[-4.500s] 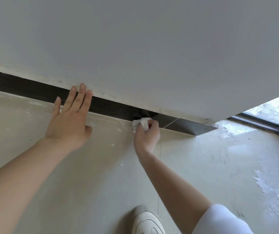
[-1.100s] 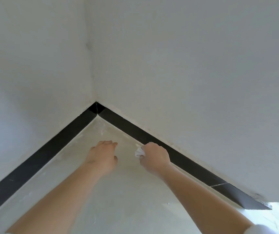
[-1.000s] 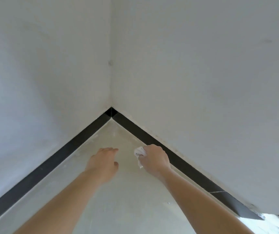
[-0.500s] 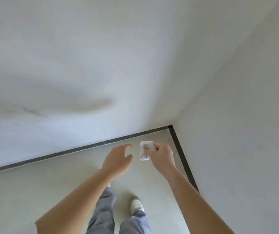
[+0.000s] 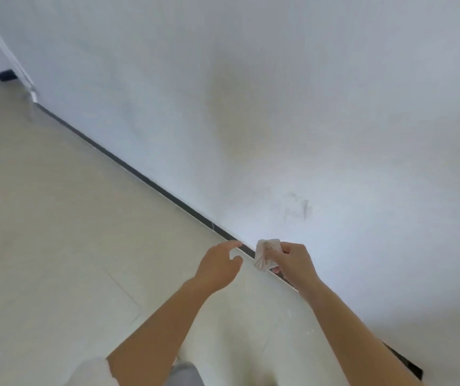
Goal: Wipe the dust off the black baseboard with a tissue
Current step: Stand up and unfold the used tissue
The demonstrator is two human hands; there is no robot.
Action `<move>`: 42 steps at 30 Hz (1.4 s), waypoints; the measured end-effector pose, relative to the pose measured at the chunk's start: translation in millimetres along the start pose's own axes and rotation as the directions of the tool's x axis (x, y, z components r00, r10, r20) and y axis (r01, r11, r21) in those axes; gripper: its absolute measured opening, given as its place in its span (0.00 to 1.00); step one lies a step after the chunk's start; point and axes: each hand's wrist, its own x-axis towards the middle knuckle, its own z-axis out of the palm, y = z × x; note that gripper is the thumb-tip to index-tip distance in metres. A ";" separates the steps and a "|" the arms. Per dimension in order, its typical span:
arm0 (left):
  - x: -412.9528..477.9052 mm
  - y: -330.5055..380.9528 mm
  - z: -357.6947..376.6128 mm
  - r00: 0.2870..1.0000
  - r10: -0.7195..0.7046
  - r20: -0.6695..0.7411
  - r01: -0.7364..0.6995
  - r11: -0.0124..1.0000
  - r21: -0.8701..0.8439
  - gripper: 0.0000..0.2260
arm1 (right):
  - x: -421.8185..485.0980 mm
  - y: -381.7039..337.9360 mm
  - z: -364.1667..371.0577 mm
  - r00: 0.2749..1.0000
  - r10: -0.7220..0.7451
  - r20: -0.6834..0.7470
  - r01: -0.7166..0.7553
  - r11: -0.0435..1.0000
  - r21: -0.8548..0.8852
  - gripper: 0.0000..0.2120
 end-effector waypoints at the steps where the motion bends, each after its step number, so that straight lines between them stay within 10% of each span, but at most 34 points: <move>1: 0.0 -13.4 -22.1 0.999 -0.023 -0.030 0.021 0.999 -0.044 0.20 | 5.2 -23.9 20.7 0.999 -0.033 0.044 0.033 0.999 -0.015 0.11; 20: 29.3 -308.2 -451.3 0.862 -0.352 -0.364 0.002 0.722 -0.692 0.11 | 105.4 -344.9 508.3 0.875 -0.230 0.427 0.237 0.971 0.039 0.14; 42: 222.1 -580.8 -946.2 0.685 -0.467 -0.559 -0.130 0.677 -0.724 0.07 | 356.8 -695.6 980.2 0.617 -0.295 0.729 0.402 0.915 0.030 0.07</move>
